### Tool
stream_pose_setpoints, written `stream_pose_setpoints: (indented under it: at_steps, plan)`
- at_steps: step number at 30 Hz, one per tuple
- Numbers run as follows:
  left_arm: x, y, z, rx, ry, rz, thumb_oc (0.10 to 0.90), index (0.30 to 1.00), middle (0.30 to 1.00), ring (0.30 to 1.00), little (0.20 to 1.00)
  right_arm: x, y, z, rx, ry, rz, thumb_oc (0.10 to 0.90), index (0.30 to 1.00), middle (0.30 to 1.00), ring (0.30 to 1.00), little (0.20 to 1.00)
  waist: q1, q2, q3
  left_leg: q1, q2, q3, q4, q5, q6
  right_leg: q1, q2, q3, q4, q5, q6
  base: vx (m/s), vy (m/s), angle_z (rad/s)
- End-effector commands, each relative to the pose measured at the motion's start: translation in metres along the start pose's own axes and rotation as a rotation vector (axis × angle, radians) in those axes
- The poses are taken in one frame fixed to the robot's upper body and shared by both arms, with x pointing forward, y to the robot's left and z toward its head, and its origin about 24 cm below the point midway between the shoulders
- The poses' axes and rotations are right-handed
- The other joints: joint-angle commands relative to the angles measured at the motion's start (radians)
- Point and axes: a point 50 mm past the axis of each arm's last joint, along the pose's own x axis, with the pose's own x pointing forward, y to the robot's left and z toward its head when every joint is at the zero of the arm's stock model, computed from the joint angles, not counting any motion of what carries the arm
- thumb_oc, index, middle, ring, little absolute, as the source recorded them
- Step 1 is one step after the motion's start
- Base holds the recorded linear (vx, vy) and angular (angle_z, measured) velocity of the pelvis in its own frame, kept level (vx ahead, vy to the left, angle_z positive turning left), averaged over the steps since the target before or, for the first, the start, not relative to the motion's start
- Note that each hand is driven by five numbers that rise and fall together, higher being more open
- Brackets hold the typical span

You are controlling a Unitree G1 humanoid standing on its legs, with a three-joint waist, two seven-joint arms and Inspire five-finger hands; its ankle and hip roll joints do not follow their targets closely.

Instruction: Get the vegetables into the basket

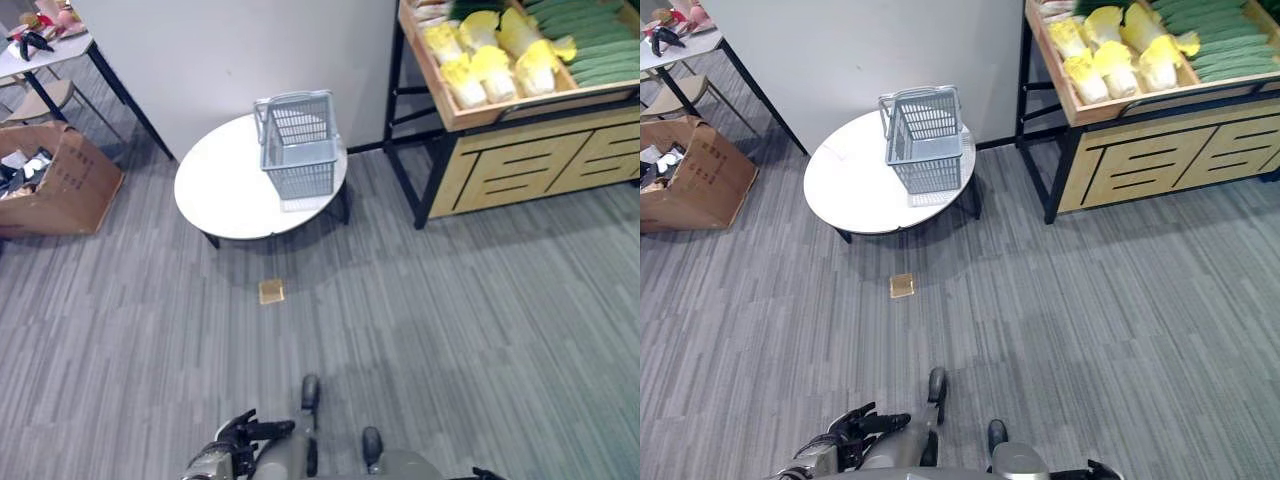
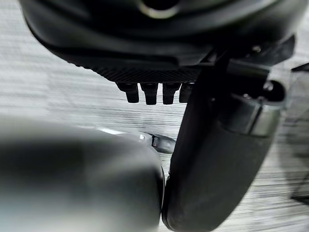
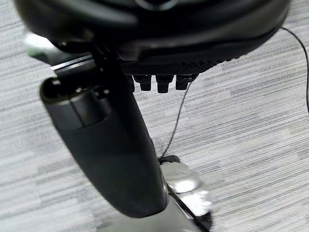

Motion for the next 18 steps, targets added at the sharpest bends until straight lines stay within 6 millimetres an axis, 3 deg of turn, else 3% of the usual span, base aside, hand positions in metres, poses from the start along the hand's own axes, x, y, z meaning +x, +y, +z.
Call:
stream_pose_setpoints:
  at_steps: [1, 3, 7, 9, 10, 11, 13, 14, 15, 17, 18]
  plan:
    - [-0.015, 0.029, -0.06, 0.021, 0.185, 0.101, 0.9, 1.0, 1.0, 1.0, 1.0, -0.001, -0.002, -0.017, 0.024, 0.02, 0.0, 0.9, 1.0, 1.0, 1.0, 1.0, 0.009, -0.024, -0.103, -0.062, -0.027, 0.043, 0.018, 0.133, 0.05, 0.174, -0.085, 0.018, 0.043, -0.129, 0.136, 0.55, 0.225, -0.88]
    - [-0.013, 0.03, -0.053, 0.014, 0.169, 0.109, 0.9, 1.0, 1.0, 1.0, 1.0, -0.001, 0.001, -0.012, -0.006, 0.016, 0.005, 0.9, 1.0, 1.0, 1.0, 1.0, 0.018, -0.04, -0.134, -0.039, -0.044, 0.076, 0.024, 0.127, 0.069, 0.165, -0.135, 0.012, 0.066, -0.09, 0.169, 0.56, 0.219, -0.73]
    - [-0.011, 0.032, -0.039, 0.094, 0.13, 0.098, 0.9, 1.0, 1.0, 1.0, 1.0, 0.0, 0.012, 0.009, -0.025, -0.056, 0.046, 0.9, 1.0, 1.0, 1.0, 1.0, 0.037, -0.078, -0.166, 0.028, -0.08, 0.141, 0.016, 0.078, 0.104, 0.095, -0.221, -0.013, 0.208, 0.18, 0.245, 0.45, 0.176, -0.92]
    - [-0.008, 0.031, -0.028, 0.138, 0.101, 0.09, 0.9, 1.0, 1.0, 1.0, 1.0, 0.0, 0.018, 0.021, -0.025, -0.107, 0.069, 0.9, 1.0, 1.0, 1.0, 1.0, 0.037, -0.068, -0.158, 0.07, -0.089, 0.149, 0.021, 0.042, 0.137, 0.02, -0.248, -0.045, 0.367, 0.298, 0.224, 0.31, 0.207, -0.27]
    - [-0.008, 0.031, -0.028, 0.139, 0.101, 0.091, 0.9, 1.0, 1.0, 1.0, 1.0, 0.0, 0.018, 0.021, -0.025, -0.107, 0.069, 0.9, 1.0, 1.0, 1.0, 1.0, 0.037, -0.069, -0.157, 0.07, -0.09, 0.15, 0.021, 0.042, 0.137, 0.019, -0.249, -0.044, 0.37, 0.296, 0.224, 0.31, 0.256, 0.05]
    - [-0.006, 0.031, -0.015, 0.127, 0.068, 0.093, 0.9, 1.0, 1.0, 1.0, 1.0, -0.001, 0.018, 0.025, 0.0, -0.128, 0.066, 0.9, 1.0, 1.0, 1.0, 1.0, 0.017, -0.054, -0.126, 0.125, -0.095, 0.134, 0.019, 0.014, 0.16, -0.05, -0.243, -0.082, 0.506, 0.321, 0.183, 0.32, 0.218, 0.13]
    - [-0.001, 0.022, 0.016, 0.074, -0.032, 0.078, 0.9, 1.0, 1.0, 1.0, 1.0, -0.001, 0.018, 0.021, 0.036, -0.118, 0.062, 0.9, 1.0, 1.0, 1.0, 1.0, -0.011, -0.044, -0.109, 0.181, -0.084, 0.12, 0.01, -0.012, 0.17, -0.11, -0.232, -0.111, 0.582, 0.293, 0.168, 0.35, 0.187, 0.52]
    - [-0.002, 0.026, 0.017, 0.1, -0.038, 0.073, 0.9, 1.0, 1.0, 1.0, 1.0, 0.0, 0.018, 0.015, 0.04, -0.095, 0.066, 0.9, 1.0, 1.0, 1.0, 1.0, -0.021, -0.037, -0.098, 0.198, -0.081, 0.11, 0.009, -0.024, 0.169, -0.138, -0.232, -0.124, 0.589, 0.27, 0.165, 0.29, 0.059, 0.52]
    - [-0.002, 0.029, 0.021, 0.12, -0.043, 0.078, 0.9, 1.0, 1.0, 1.0, 1.0, 0.0, 0.018, 0.012, 0.036, -0.085, 0.068, 0.9, 1.0, 1.0, 1.0, 1.0, -0.035, -0.035, -0.09, 0.223, -0.079, 0.091, 0.009, -0.038, 0.169, -0.171, -0.217, -0.141, 0.58, 0.206, 0.155, 0.31, 0.016, 0.44]
    - [-0.002, 0.028, 0.014, 0.138, -0.009, 0.085, 0.9, 1.0, 1.0, 1.0, 1.0, 0.0, 0.016, 0.005, 0.062, -0.056, 0.053, 0.9, 1.0, 1.0, 1.0, 1.0, -0.061, -0.028, -0.073, 0.268, -0.065, 0.061, 0.009, -0.06, 0.162, -0.248, -0.155, -0.164, 0.517, 0.079, 0.147, 0.33, -0.059, 0.3]
    - [-0.002, 0.027, 0.013, 0.173, -0.003, 0.07, 0.9, 1.0, 1.0, 1.0, 1.0, 0.0, 0.015, -0.001, 0.071, -0.034, 0.052, 0.9, 1.0, 1.0, 1.0, 1.0, -0.075, -0.028, -0.069, 0.288, -0.064, 0.049, 0.009, -0.073, 0.156, -0.265, -0.129, -0.164, 0.445, 0.053, 0.15, 0.45, -0.204, 0.33]
